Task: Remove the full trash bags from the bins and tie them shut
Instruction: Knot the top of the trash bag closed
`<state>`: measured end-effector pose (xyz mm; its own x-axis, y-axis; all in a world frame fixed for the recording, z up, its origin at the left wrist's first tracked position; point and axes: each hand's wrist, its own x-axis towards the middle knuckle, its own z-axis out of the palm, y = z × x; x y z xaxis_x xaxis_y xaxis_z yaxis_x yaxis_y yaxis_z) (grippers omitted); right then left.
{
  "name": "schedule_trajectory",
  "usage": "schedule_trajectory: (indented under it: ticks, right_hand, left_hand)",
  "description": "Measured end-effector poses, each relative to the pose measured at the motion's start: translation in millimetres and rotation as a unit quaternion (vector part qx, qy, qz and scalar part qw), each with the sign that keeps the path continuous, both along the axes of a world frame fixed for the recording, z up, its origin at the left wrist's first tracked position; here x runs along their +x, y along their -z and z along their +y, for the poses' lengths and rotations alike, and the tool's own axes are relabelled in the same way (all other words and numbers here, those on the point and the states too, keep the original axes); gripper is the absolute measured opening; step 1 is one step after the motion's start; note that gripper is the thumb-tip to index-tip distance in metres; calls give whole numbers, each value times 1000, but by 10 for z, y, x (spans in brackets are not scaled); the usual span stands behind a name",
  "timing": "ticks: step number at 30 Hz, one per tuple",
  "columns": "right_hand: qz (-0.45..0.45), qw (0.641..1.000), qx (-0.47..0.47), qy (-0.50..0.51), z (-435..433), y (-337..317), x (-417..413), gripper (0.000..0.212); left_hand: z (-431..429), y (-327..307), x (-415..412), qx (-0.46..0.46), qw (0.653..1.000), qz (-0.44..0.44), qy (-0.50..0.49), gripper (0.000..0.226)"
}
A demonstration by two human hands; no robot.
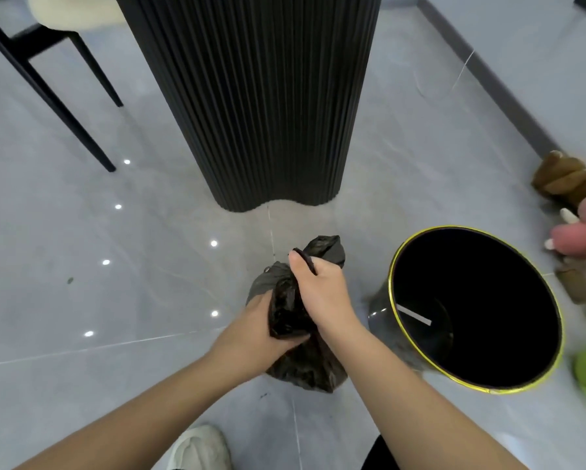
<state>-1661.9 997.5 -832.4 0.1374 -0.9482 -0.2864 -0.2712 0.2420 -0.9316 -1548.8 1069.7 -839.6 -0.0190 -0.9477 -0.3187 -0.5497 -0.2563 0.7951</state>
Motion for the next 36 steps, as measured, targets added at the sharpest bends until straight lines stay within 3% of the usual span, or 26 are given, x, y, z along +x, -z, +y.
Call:
schedule_trajectory:
  ticks: [1, 2, 6, 8, 11, 13, 14, 16, 17, 19, 21, 25, 29, 31, 33, 36]
  right_hand:
    - [7, 1000, 6, -6, 7, 28, -13, 49]
    - [16, 1000, 15, -18, 13, 56, -25, 47]
    - [50, 994, 28, -90, 13, 92, -61, 41]
    - [50, 990, 33, -127, 14, 81, -67, 37]
    - [65, 987, 29, -141, 10, 99, -63, 32]
    - [76, 988, 12, -132, -13, 113, -78, 30]
    - [81, 988, 2, -128, -26, 119, -90, 30]
    - [88, 988, -20, -127, -36, 111, -114, 34]
    - [89, 987, -29, -130, -33, 105, -121, 36]
    - [102, 984, -47, -139, -23, 82, -130, 38]
    - [116, 981, -67, -142, -22, 60, -148, 38]
    - [176, 962, -131, -162, -88, 82, -244, 38]
    - [320, 911, -188, -181, -115, 116, -337, 20]
    - [331, 907, -158, -205, -116, 139, -393, 37]
    - [325, 912, -112, -224, -131, 166, -432, 76]
    - [257, 950, -33, -174, -163, 261, -460, 119]
  left_hand:
    - [-11, 17, 0, -11, 999, -27, -46, 19]
    - [-34, 25, 20, -17, 996, -42, -83, 11]
    - [-137, 43, 156, 2, 983, 52, -173, 45]
    - [-180, 49, 149, 19, 971, 113, -211, 38]
    - [-152, 85, 180, 23, 968, 128, -217, 28]
    - [-109, 110, 266, -15, 988, 79, -134, 18]
    - [-101, 135, 321, -25, 997, 14, -77, 13]
    - [-134, 180, 409, -26, 990, -137, 8, 43]
    - [-171, 196, 428, -29, 987, -156, -1, 47]
    - [-238, 225, 424, -38, 993, -98, -47, 35]
    - [-293, 248, 385, -44, 996, -39, -73, 7]
    - [-354, 224, 322, -50, 989, 72, -120, 27]
    - [-374, 236, 298, -22, 983, 119, -135, 27]
    - [-396, 311, 292, 4, 980, 124, -157, 25]
    - [-408, 334, 281, 31, 975, 128, -177, 24]
    - [-429, 297, 272, 57, 957, 164, -233, 27]
